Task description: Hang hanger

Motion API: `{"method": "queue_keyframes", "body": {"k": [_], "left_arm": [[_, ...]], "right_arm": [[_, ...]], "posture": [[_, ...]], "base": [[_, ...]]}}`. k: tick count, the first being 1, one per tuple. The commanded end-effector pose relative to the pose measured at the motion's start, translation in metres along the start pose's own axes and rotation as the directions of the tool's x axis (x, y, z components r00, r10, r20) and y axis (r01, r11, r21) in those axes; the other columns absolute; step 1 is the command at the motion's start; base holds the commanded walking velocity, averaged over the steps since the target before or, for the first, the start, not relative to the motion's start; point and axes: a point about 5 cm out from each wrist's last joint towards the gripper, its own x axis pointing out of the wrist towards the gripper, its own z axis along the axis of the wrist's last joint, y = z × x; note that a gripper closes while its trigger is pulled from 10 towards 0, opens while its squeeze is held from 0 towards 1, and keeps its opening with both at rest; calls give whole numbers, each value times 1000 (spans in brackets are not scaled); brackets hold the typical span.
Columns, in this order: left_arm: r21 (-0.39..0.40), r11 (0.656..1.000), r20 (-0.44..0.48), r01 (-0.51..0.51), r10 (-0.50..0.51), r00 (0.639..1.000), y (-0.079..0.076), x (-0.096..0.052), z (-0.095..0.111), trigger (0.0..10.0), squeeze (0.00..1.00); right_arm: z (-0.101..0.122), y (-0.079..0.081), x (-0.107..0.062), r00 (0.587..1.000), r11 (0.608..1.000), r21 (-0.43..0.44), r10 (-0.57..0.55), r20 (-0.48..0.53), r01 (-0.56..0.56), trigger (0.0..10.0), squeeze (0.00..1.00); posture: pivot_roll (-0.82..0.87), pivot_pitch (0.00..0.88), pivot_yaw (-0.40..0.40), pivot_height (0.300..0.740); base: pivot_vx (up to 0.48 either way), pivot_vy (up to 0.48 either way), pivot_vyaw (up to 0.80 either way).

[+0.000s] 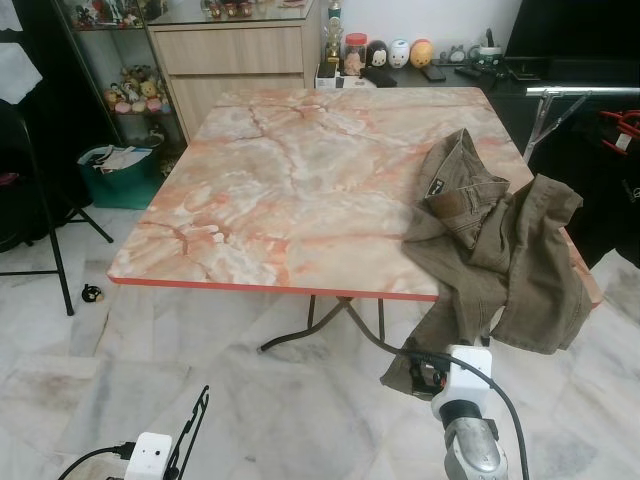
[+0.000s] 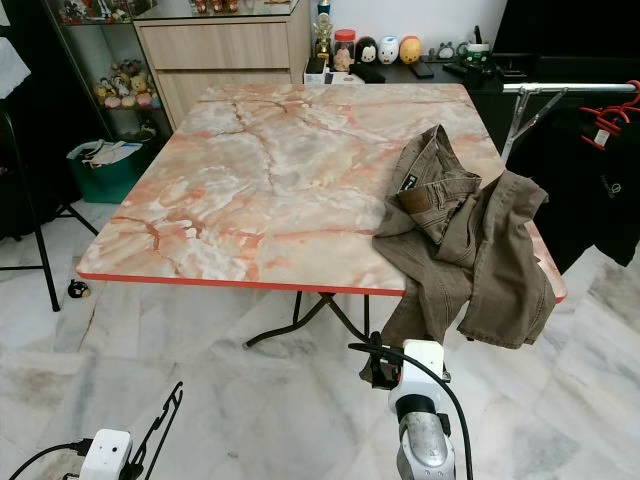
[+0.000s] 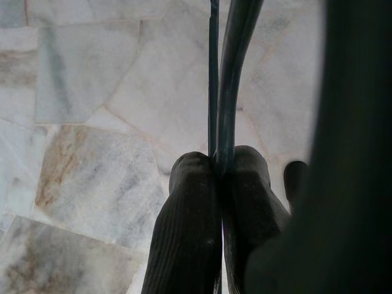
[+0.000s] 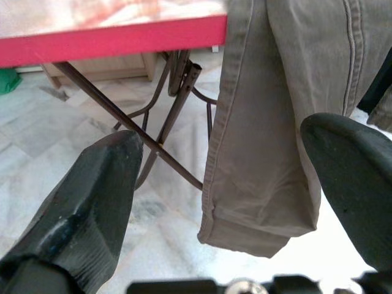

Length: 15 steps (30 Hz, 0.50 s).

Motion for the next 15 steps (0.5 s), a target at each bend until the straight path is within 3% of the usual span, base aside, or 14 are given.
{"method": "queue_keyframes", "body": {"k": [1, 10, 11, 12, 13, 14, 15], "left_arm": [[14, 1000, -13, -5, 5, 1000, 5, -2, -3, 10000, 0], [11, 1000, -27, -10, 10, 1000, 6, -3, -6, 10000, 0], [11, 1000, -27, -11, 11, 1000, 6, -3, -6, 10000, 0], [11, 1000, -25, -12, 13, 1000, 6, -3, -6, 10000, 0], [11, 1000, -25, -12, 13, 1000, 6, -3, -6, 10000, 0], [12, 1000, -24, -13, 13, 1000, 6, -3, -6, 10000, 0], [12, 1000, -23, -13, 14, 1000, 6, -3, -6, 10000, 0]], "right_arm": [[-4, -1, -2, 1000, 1000, -2, -3, -11, 2, 10000, 0], [0, 3, -1, 1000, 1000, -6, 11, 20, -11, 10000, 0], [5, 4, 0, 998, 1000, -28, 15, 53, -14, 10000, 0], [28, 9, 2, 982, 996, -87, 46, 184, -30, 10000, 0], [28, 9, 2, 982, 996, -87, 46, 184, -30, 10000, 0], [55, 13, 3, 948, 996, -82, 53, 312, -29, 10000, 0], [62, 14, 4, 938, 997, -72, 49, 343, -26, 10000, 0]], "posture": [[131, 14, 52, 740], [134, 15, 52, 740], [138, 16, 53, 740], [136, 15, 54, 740], [136, 15, 54, 740], [131, 15, 56, 740], [131, 15, 56, 740]], "base": [[304, 0, 0], [264, 0, 0], [247, 0, 0], [251, 0, 0], [251, 0, 0], [247, 0, 0], [247, 0, 0]]}}
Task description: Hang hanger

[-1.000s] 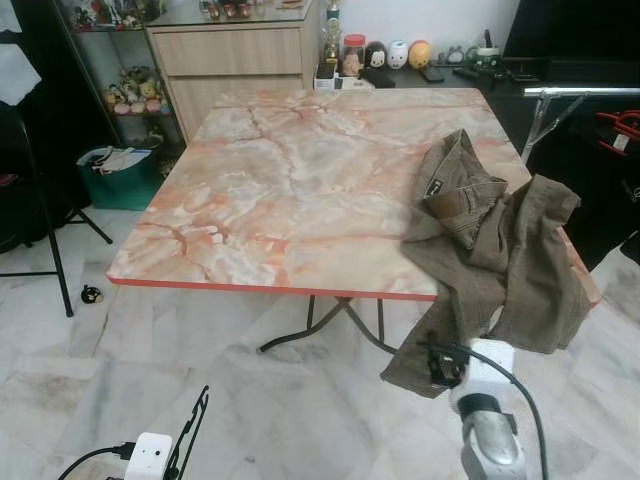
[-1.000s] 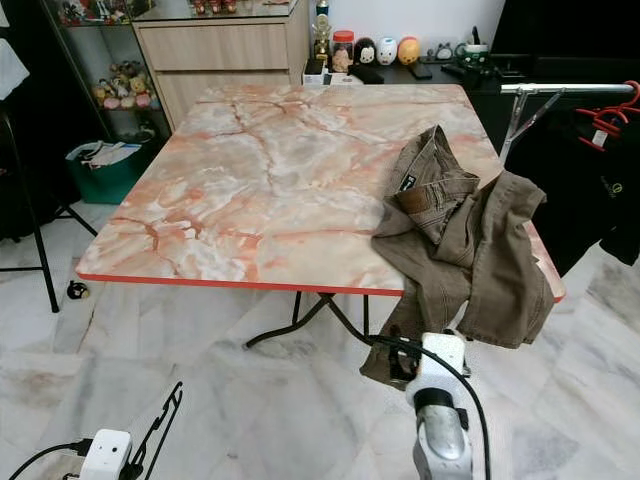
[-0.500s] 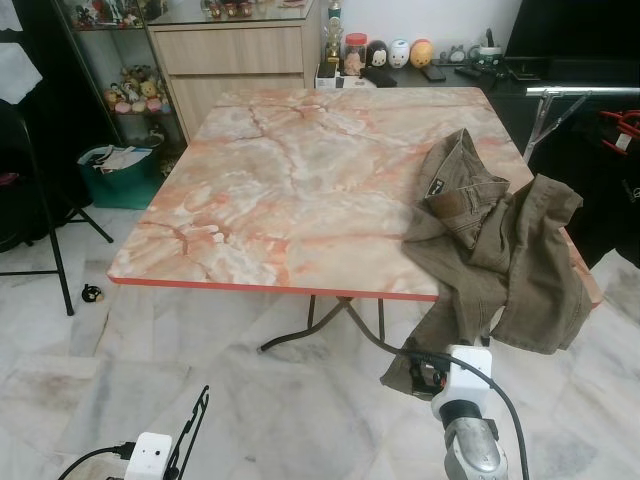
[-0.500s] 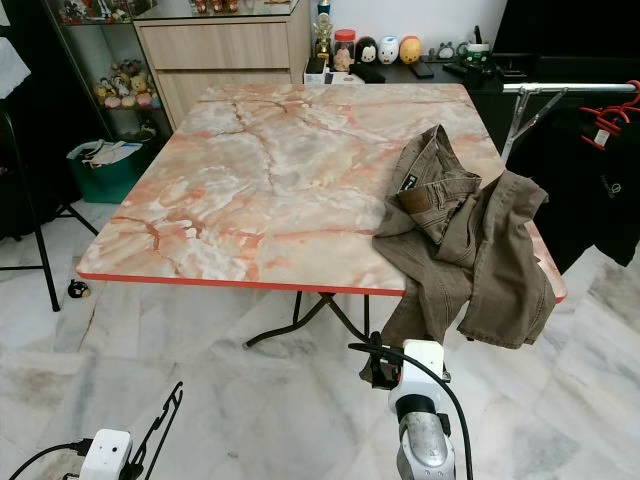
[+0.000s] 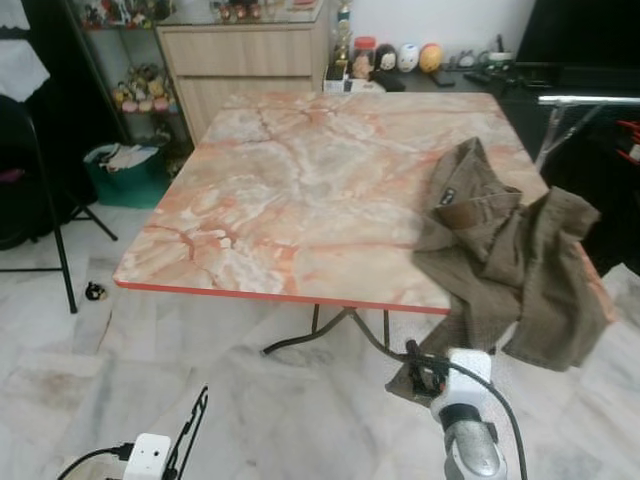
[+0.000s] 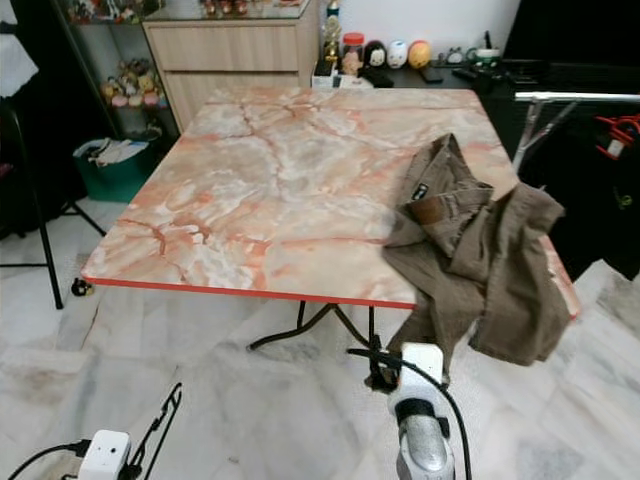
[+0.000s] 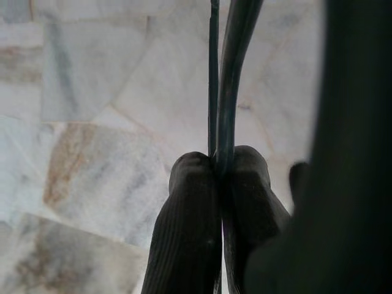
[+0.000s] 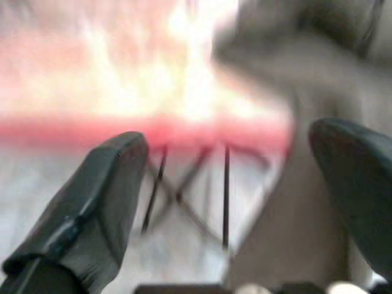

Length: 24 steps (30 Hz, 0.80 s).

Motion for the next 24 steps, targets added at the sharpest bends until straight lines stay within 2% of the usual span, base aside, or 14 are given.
{"method": "queue_keyframes", "body": {"k": [1, 3, 6, 10, 18, 20, 22, 24], "left_arm": [[8, 1000, -4, 6, -6, 1000, -2, 0, -1, 10000, 0], [8, 1000, 0, 6, -6, 1000, -2, 0, 0, 10000, 0], [4, 1000, 16, 0, 0, 1000, -2, 1, 2, 10000, 0], [-1, 1000, 32, 2, -2, 999, -2, 1, 5, 10000, 0], [-1, 1000, 32, 3, -3, 999, -2, 1, 5, 10000, 0], [1, 1000, 30, 0, 0, 1000, -1, 1, 5, 10000, 0], [3, 1000, 28, 0, 0, 1000, -2, 1, 4, 10000, 0], [4, 1000, 27, 1, -2, 1000, -2, 1, 5, 10000, 0]], "right_arm": [[32, -3, 10, 987, 1000, -5, -17, 157, 18, 10000, 0], [49, -2, 15, 973, 999, -33, -8, 230, 16, 10000, 0], [59, 2, 17, 964, 1000, -24, 1, 265, 6, 10000, 0], [57, 8, 15, 968, 1000, -26, 18, 249, -12, 10000, 0], [54, 10, 13, 972, 1000, -25, 22, 234, -17, 10000, 0], [24, 4, -17, 994, 999, -44, -4, 108, 9, 10000, 0], [3, -4, -41, 999, 998, -55, -42, 0, 42, 10000, 0], [-9, -11, -50, 993, 995, -55, -92, -70, 88, 10000, 0]], "posture": [[131, 15, 56, 740], [131, 15, 56, 740], [129, 15, 55, 740], [132, 16, 53, 740], [132, 16, 53, 740], [134, 20, 45, 740], [129, 21, 45, 740], [125, 19, 47, 740]], "base": [[247, 0, 0], [247, 0, 0], [82, 0, 0], [0, 0, 0], [0, 0, 0], [0, 0, 0], [0, 0, 0], [0, 0, 0]]}}
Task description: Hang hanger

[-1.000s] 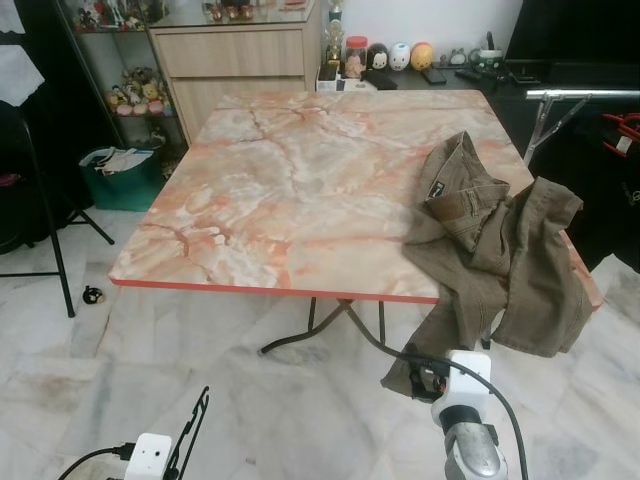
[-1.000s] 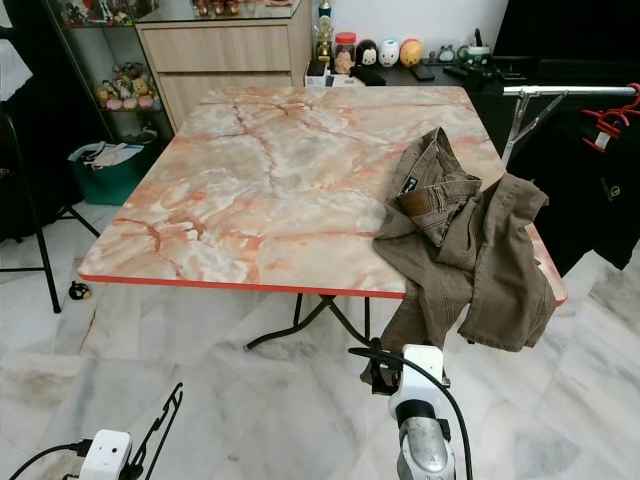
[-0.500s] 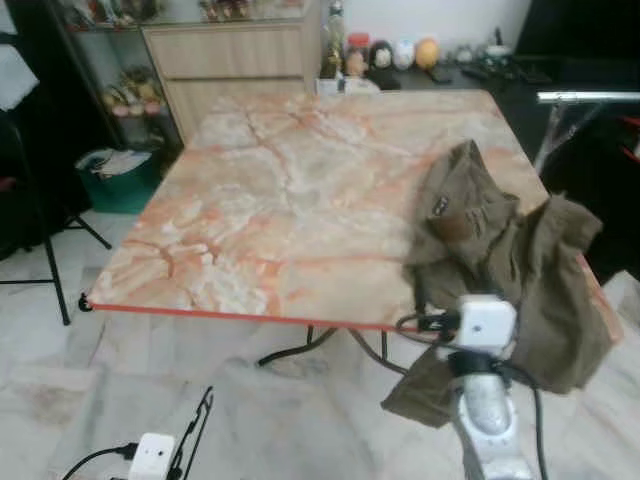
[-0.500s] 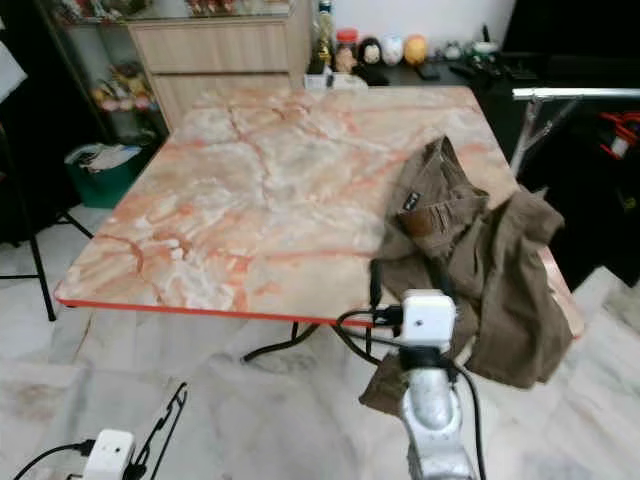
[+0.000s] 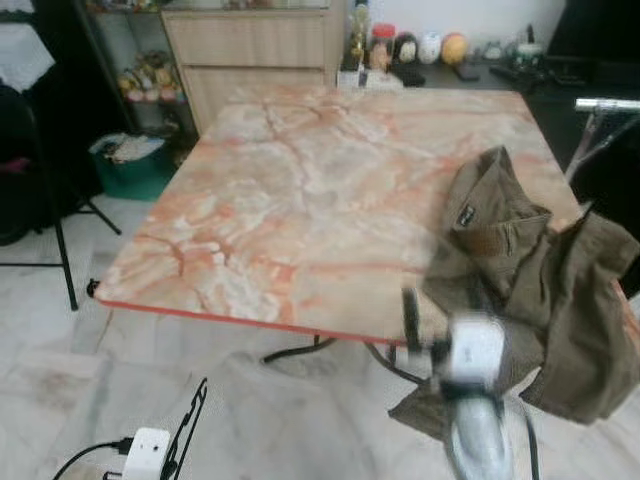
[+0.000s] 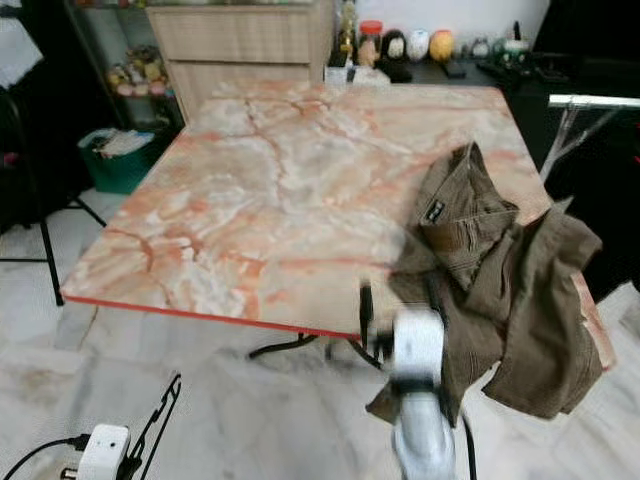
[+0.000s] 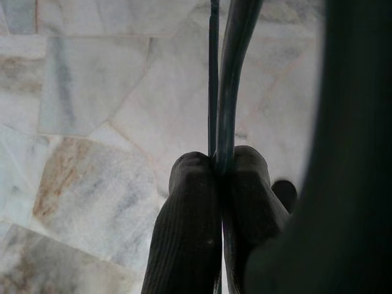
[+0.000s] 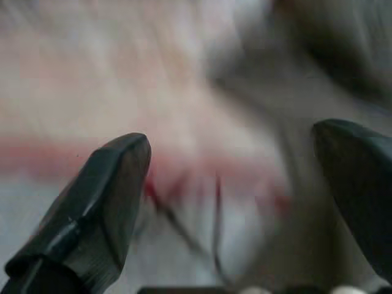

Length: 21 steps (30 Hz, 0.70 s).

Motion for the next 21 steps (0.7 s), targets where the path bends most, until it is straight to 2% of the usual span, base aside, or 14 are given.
{"method": "queue_keyframes", "body": {"k": [1, 4, 5, 8, 10, 12, 13, 17, 19, 21], "left_arm": [[7, 1000, -9, -2, 2, 1000, 1, 0, -1, 10000, 0], [9, 1000, -10, 2, -2, 1000, 0, 0, -1, 10000, 0], [10, 1000, -11, 4, -4, 1000, 0, 0, -1, 10000, 0], [10, 1000, -12, 4, -4, 1000, -1, 0, -1, 10000, 0], [9, 1000, -13, 3, -2, 1000, -1, 0, -2, 10000, 0], [9, 1000, -15, 1, -1, 1000, -1, 0, -2, 10000, 0], [9, 1000, -16, 1, -1, 1000, 0, 0, -2, 10000, 0], [7, 1000, -19, -2, 2, 1000, 1, -1, -4, 10000, 0], [9, 1000, -21, 1, 0, 1000, 1, -1, -4, 10000, 0], [9, 1000, -21, 2, -2, 1000, 0, -1, -4, 10000, 0]], "right_arm": [[2, -7, 5, 999, 999, 14, -51, -4, 51, 10000, 0], [-14, -16, 1, 988, 993, 18, -110, -107, 113, 10000, 0], [-21, -18, 2, 978, 988, 47, -137, -154, 146, 10000, 0], [-26, -21, 6, 969, 983, 64, -160, -188, 174, 10000, 0], [-30, -24, 10, 959, 982, 39, -171, -227, 184, 10000, 0], [-31, -25, 13, 957, 978, 73, -172, -233, 193, 10000, 0], [-31, -23, 15, 961, 980, 80, -158, -229, 180, 10000, 1000], [-31, -15, 17, 968, 988, 89, -106, -227, 129, 10000, 1000], [-35, -10, 13, 968, 994, 57, -78, -238, 94, 10000, 1000], [-38, -7, 10, 967, 994, 67, -64, -245, 83, 10000, 1000]], "posture": [[123, 19, 48, 740], [119, 15, 48, 740], [122, 15, 48, 740], [125, 10, 47, 740], [125, 13, 46, 740], [127, 10, 46, 740], [131, 13, 46, 740], [130, 12, 44, 740], [129, 10, 44, 740], [126, 8, 47, 740]], "base": [[0, 0, 0], [0, 0, 0], [0, 0, 0], [0, 0, 0], [0, 0, 0], [0, 0, 0], [0, 0, 0], [0, 0, 0], [0, 0, 0], [0, 0, 0]]}}
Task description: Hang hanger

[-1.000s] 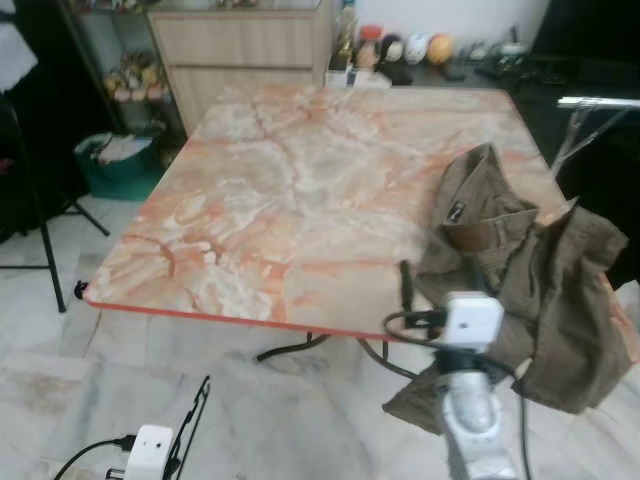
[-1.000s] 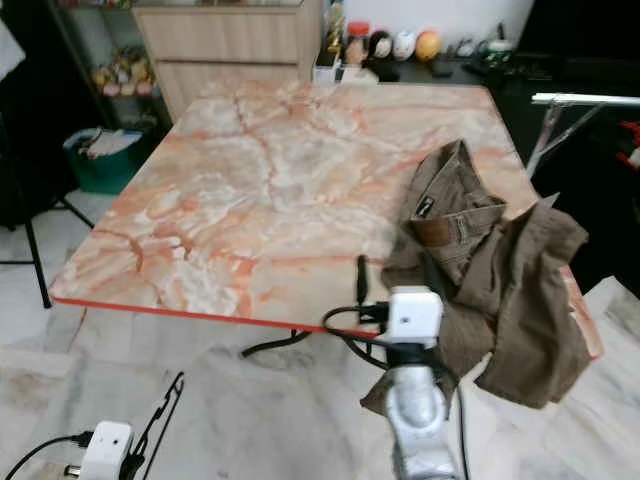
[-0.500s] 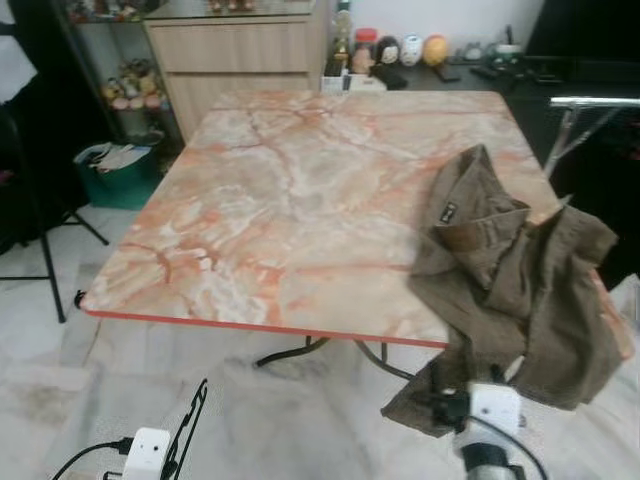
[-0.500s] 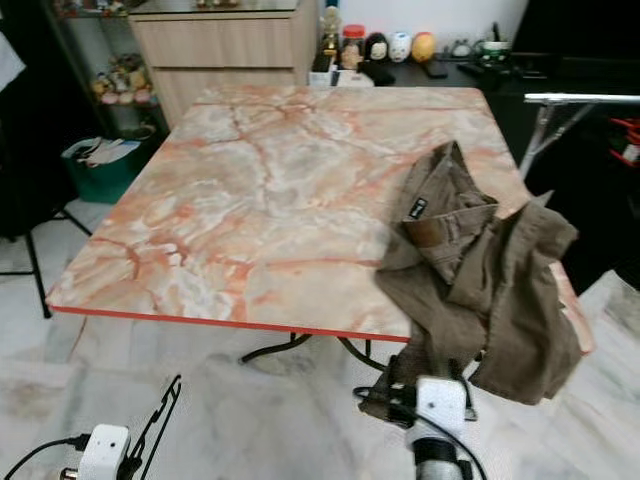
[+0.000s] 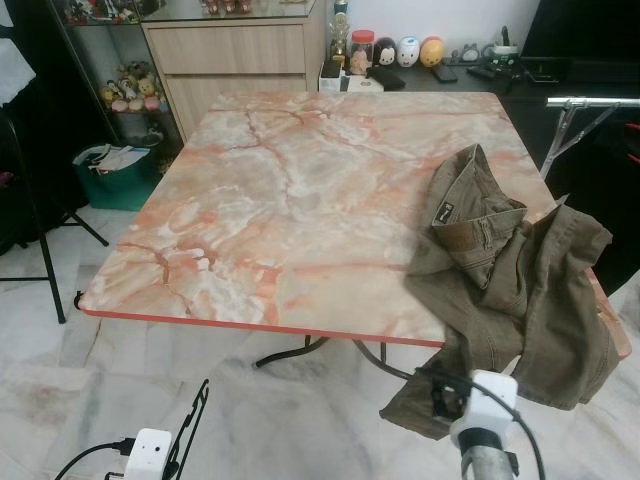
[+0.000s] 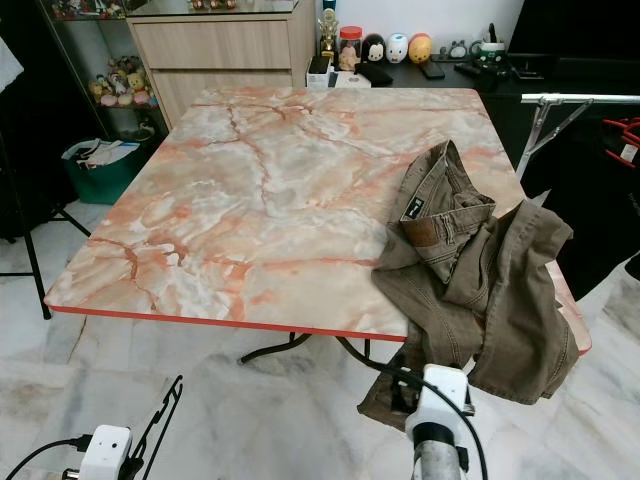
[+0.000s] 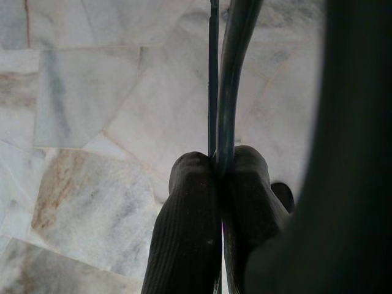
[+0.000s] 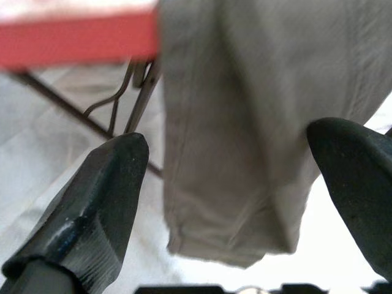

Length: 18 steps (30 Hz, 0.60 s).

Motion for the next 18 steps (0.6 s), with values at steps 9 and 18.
{"method": "queue_keyframes", "body": {"k": [9, 18], "left_arm": [[14, 1000, -29, 5, -5, 1000, 1, -1, -5, 10000, 0], [17, 1000, -23, 10, -9, 1000, 0, -1, -4, 10000, 0]], "right_arm": [[-18, 0, -10, 999, 1000, 4, 4, -47, -4, 10000, 1000], [-29, -11, -11, 992, 997, 5, -81, -101, 82, 10000, 184]], "posture": [[126, 0, 43, 740], [129, 0, 41, 740]], "base": [[0, 0, 0], [0, 0, 0]]}}
